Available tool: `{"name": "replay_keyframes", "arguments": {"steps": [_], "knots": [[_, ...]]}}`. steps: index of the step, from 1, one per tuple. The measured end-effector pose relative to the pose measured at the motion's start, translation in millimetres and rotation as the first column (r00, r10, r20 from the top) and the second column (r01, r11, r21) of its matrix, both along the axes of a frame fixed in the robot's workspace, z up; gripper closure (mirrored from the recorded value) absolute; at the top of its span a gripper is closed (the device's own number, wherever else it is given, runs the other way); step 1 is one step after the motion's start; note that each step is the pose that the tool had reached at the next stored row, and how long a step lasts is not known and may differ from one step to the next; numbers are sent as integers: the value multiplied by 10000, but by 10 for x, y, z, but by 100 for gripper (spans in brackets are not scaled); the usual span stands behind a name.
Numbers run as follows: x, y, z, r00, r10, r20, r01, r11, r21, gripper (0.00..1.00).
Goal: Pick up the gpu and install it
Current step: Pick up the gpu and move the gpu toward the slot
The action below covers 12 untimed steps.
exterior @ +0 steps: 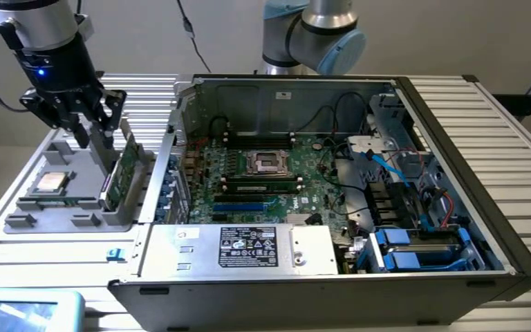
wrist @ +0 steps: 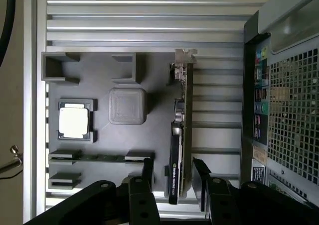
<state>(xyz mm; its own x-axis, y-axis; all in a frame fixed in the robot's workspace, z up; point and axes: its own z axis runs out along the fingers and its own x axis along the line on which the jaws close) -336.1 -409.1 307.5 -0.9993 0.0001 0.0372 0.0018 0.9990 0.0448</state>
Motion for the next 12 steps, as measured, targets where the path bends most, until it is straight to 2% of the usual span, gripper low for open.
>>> {"name": "replay_keyframes", "arguments": {"steps": [12], "knots": [[67,0,-219,10000,9,0,-9,10000,1,57]]}}
